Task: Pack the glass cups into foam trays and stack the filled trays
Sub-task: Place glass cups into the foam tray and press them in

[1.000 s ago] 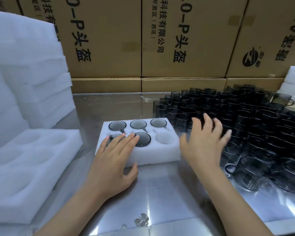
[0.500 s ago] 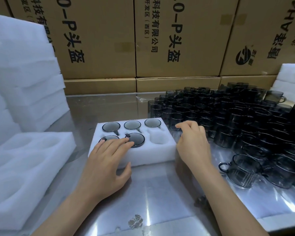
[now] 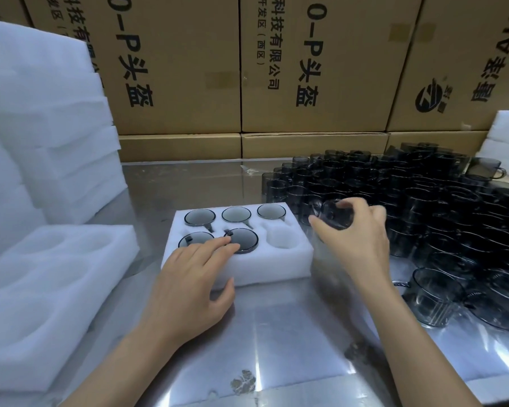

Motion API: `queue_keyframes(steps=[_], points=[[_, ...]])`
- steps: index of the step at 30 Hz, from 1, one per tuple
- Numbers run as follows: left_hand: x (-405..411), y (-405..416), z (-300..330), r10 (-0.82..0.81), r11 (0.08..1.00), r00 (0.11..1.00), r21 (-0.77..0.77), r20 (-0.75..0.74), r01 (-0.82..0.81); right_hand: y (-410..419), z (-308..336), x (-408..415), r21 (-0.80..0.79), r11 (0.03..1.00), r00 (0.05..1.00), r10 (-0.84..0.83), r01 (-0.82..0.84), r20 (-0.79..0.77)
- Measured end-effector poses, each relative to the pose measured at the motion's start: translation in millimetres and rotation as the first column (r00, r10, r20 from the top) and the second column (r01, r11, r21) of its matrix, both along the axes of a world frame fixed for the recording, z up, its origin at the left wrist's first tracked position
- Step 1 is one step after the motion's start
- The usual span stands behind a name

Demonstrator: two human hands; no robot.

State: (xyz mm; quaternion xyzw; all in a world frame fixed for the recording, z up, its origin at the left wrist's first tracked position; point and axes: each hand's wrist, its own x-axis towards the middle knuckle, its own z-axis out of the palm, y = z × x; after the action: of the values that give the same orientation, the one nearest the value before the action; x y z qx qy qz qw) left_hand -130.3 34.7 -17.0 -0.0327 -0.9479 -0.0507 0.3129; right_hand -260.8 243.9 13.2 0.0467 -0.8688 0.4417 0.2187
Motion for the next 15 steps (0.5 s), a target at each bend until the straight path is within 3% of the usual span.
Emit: queue_keyframes(steps=[3,5,7,11,15], points=[[-0.3,0.9,0.2,0.001,1.000,1.000,0.001,-0.012,-0.001,-17.9,5.9,6.0,-0.234,0.958,0.979,0.135,-0.169,-0.153],[0.0,1.0,0.0,0.000,1.000,1.000,0.005,-0.014,0.000,-33.3,6.9,12.0,-0.256,0.922,0.952,0.253,-0.292,-0.174],[0.2,1.0,-0.2,0.000,1.000,1.000,0.006,-0.009,0.000,-44.9,4.3,14.0,-0.140,0.932,0.935,0.309,-0.335,-0.176],[-1.0,0.0,-0.1,0.005,1.000,1.000,-0.001,-0.001,-0.005,-53.4,-6.0,11.0,0.199,0.946,0.945,0.289,-0.257,-0.155],[-1.2,-1.0,-0.5,0.006,1.000,1.000,-0.002,0.001,-0.006,-56.7,-11.3,10.5,0.366,0.912,0.955,0.255,-0.184,-0.155]])
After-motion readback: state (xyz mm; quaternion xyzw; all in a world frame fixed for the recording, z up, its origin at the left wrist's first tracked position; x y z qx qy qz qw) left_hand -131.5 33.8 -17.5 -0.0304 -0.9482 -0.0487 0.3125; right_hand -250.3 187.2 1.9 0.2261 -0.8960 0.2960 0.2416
